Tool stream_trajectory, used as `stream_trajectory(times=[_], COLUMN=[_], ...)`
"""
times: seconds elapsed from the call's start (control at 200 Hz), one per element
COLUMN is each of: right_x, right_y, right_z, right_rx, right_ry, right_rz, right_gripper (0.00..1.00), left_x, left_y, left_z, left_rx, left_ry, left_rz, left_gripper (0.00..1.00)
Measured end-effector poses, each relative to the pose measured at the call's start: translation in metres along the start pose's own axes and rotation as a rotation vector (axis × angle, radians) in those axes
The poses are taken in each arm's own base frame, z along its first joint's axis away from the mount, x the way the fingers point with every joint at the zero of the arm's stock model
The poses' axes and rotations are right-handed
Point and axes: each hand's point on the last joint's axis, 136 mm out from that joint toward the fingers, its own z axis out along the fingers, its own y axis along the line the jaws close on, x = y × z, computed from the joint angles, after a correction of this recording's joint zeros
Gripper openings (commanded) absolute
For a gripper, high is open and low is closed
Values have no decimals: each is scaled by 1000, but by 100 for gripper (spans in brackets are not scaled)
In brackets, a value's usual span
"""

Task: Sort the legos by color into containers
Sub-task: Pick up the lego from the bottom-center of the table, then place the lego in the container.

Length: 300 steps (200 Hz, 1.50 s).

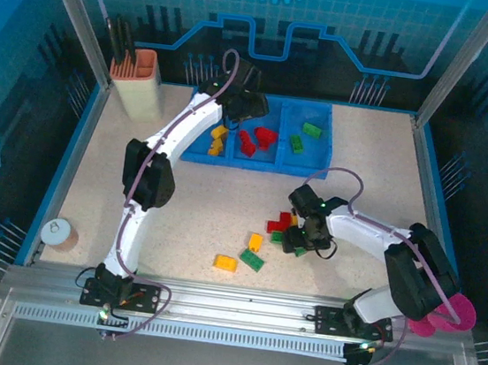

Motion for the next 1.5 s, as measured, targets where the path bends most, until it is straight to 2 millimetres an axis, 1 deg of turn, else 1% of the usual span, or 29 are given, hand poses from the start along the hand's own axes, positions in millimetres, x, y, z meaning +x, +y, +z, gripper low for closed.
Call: stream_trajectory(times=[0.08,0.23,0.33,0.405,0.495,0.595,0.721,0.761,0.796,0.861,0.896,0.921,0.951,0.961,1.036,1.071,1.126,1.146,1.201,1.266,1.321,1.401,1.501], right_x=[0,0,2,3,5,7,12,11,6,-13,-31,-45,-62,-69,-112,-130,-156,-164,-184,-208,-228,-257,-288], right_y=[-1,-2,-2,-1,3,6,13,15,16,22,27,30,32,33,33,30,22,20,12,5,0,-8,-19], right_z=[4,5,5,5,4,4,-1,-5,-11,-29,-43,-55,-68,-73,-103,-113,-123,-124,-126,-123,-119,-114,-103], right_rx=[7,21,32,32,31,27,-9,-15,-20,-34,-47,-57,-66,-69,-81,-79,-63,-57,-37,-13,3,29,49], right_ry=[8,10,6,6,6,7,20,19,13,-30,-78,-113,-155,-174,-279,-314,-354,-363,-381,-391,-398,-418,-436], right_rz=[-9,-19,-24,-30,-43,-57,-72,-78,-84,-99,-106,-114,-118,-118,-119,-115,-107,-107,-101,-99,-99,-93,-75], right_gripper=[63,59,52,46,40,38,36,36,36,36,36,36,36,36,36,36,36,36,36,36,36,36,36], left_x=[0,2,-2,-6,-11,-19,-29,-32,-33,-31,-25,-21,-14,-12,4,8,12,12,8,1,-6,-11,-9], left_y=[0,0,-3,-8,-14,-22,-34,-37,-40,-44,-42,-41,-39,-38,-31,-27,-24,-23,-25,-30,-34,-37,-41], left_z=[0,-5,-14,-23,-38,-58,-92,-104,-116,-137,-148,-157,-169,-171,-203,-218,-244,-256,-283,-316,-338,-360,-373], left_rx=[3,2,14,29,51,77,132,150,166,199,214,226,247,251,306,332,375,394,440,495,524,540,551], left_ry=[2,3,-9,-21,-41,-71,-110,-119,-127,-138,-139,-144,-152,-153,-213,-257,-343,-384,-481,-590,-657,-712,-730], left_rz=[0,3,14,25,37,57,116,141,166,218,247,268,296,295,352,369,387,393,398,405,416,446,495], left_gripper=[61,61,62,62,62,62,65,68,70,74,78,85,97,99,99,99,99,99,99,99,99,99,99])
